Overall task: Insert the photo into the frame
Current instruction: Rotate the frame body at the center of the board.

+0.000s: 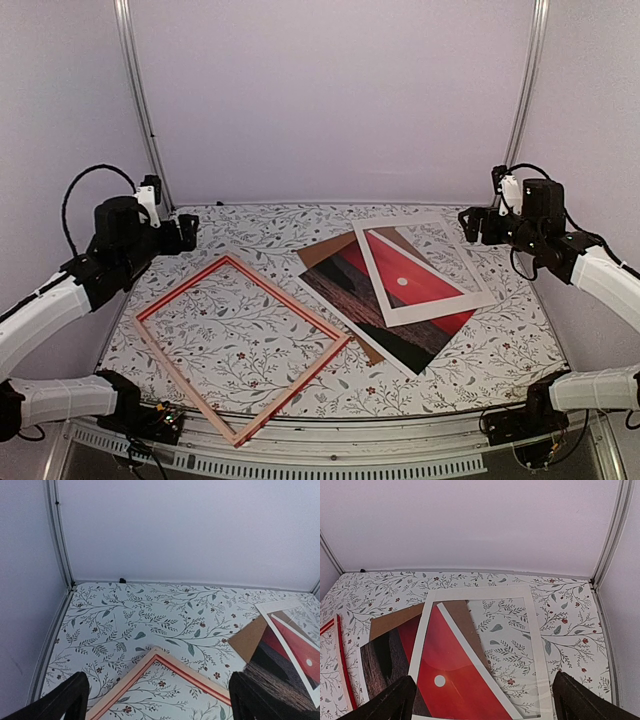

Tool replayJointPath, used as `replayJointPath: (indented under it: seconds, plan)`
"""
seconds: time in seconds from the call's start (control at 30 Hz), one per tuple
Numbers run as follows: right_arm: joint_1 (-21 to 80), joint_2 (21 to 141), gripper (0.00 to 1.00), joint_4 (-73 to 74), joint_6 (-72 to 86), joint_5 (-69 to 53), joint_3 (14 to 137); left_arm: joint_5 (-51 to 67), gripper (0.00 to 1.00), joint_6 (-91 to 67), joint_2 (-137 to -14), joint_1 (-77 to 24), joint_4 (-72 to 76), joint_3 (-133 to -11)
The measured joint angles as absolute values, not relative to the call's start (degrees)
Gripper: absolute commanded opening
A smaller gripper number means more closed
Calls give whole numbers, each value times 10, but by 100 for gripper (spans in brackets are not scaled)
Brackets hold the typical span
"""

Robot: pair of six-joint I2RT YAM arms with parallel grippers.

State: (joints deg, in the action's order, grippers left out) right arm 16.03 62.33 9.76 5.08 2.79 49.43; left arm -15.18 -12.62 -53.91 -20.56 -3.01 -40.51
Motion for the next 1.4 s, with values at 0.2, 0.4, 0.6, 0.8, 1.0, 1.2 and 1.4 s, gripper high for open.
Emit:
replayJointPath:
  seconds: [0.2,0.4,0.6,0.8,1.0,1.2,1.4]
  plan:
    - [160,627,99,98,52,22,494,-185,100,-204,-571,-201,-136,-449]
    - [160,640,99,98,56,9,495,-175,100,-298,-632,-165,-221,-455]
    - [160,640,99,98,64,-12,494,-121,100,-374,-677,-63,-250,-420]
    - [160,644,99,97,69,-37,495,-125,100,-442,-667,-42,-288,-388]
    - [159,663,99,97,75,-57,495,-162,100,-535,-669,-41,-372,-385]
    - [159,680,99,98,80,-74,495,-150,99,-593,-675,-34,-399,-348]
    - [159,683,99,98,82,-81,495,-126,89,-612,-684,-18,-387,-315]
